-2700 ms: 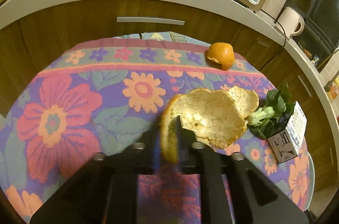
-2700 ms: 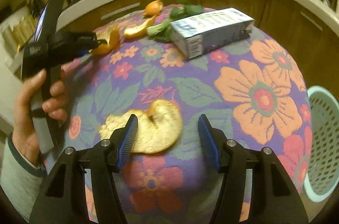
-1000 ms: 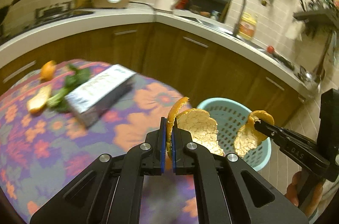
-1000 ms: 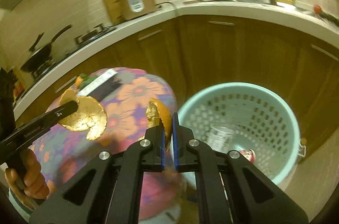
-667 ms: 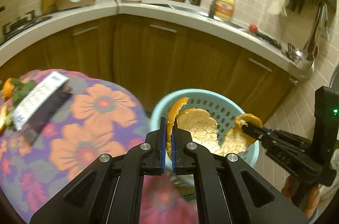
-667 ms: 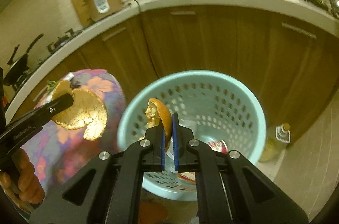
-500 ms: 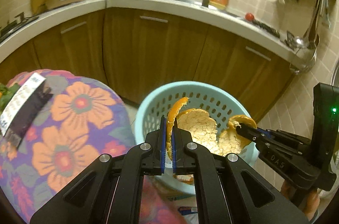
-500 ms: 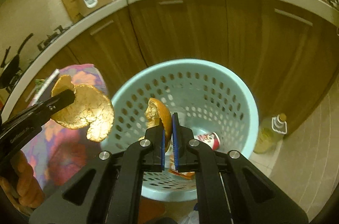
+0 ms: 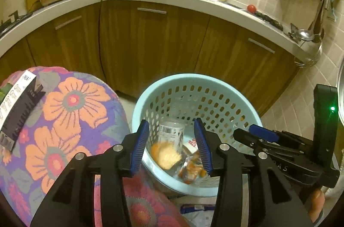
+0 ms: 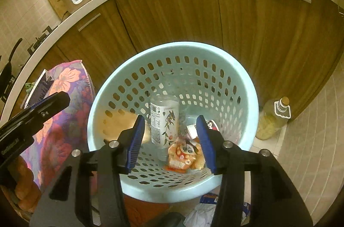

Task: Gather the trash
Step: 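Move both open tools back to the table, then grasp the white milk carton with the right tool while the left tool grasps an orange peel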

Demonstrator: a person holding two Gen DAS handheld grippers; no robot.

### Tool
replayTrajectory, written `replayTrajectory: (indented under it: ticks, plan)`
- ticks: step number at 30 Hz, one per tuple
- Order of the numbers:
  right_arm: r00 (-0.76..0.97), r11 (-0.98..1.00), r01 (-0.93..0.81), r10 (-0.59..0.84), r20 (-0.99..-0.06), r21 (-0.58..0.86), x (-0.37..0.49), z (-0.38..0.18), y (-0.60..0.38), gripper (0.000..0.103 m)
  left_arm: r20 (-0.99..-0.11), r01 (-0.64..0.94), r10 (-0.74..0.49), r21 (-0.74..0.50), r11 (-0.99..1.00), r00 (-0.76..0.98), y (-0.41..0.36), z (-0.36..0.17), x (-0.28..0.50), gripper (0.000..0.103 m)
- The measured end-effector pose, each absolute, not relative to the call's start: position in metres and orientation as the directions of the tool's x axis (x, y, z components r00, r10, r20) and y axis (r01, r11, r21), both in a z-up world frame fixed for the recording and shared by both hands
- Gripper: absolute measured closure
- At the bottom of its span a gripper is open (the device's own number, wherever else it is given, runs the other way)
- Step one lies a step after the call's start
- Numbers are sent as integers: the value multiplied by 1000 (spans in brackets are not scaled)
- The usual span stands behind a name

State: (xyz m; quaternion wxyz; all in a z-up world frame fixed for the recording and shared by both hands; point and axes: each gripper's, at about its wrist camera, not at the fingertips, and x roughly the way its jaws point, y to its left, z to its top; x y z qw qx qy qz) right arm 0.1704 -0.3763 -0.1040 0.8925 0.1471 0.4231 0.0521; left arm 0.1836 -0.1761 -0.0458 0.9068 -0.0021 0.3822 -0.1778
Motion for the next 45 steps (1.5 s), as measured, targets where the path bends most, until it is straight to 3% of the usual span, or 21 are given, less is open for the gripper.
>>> replayTrajectory:
  ticks: [9,18,34,38,45]
  plan:
    - [668,953,-10,232,-707,304,162,-78,-362,57,-661,333,-333,-132,934,672,-169,-31,168,61]
    - [686,949,-116,289,-668,292,156,-48,-312,57,-600,263,-309,-166,950,738,-112,-5,142,58]
    - [608,896,-382,430,-667,229,167,-13,-144,52,-560,-36,-73,-182,983,825,72,21,120,52]
    - [601,888,-412,432,-673,202,169,-5,-104,39,-574,-98,-25,-182,979,818,123,20,130,51]
    - [620,907,-382,393,-679,176,185,-9,-48,31,-640,-152,-29,-226,962,768,187,-11,160,51]
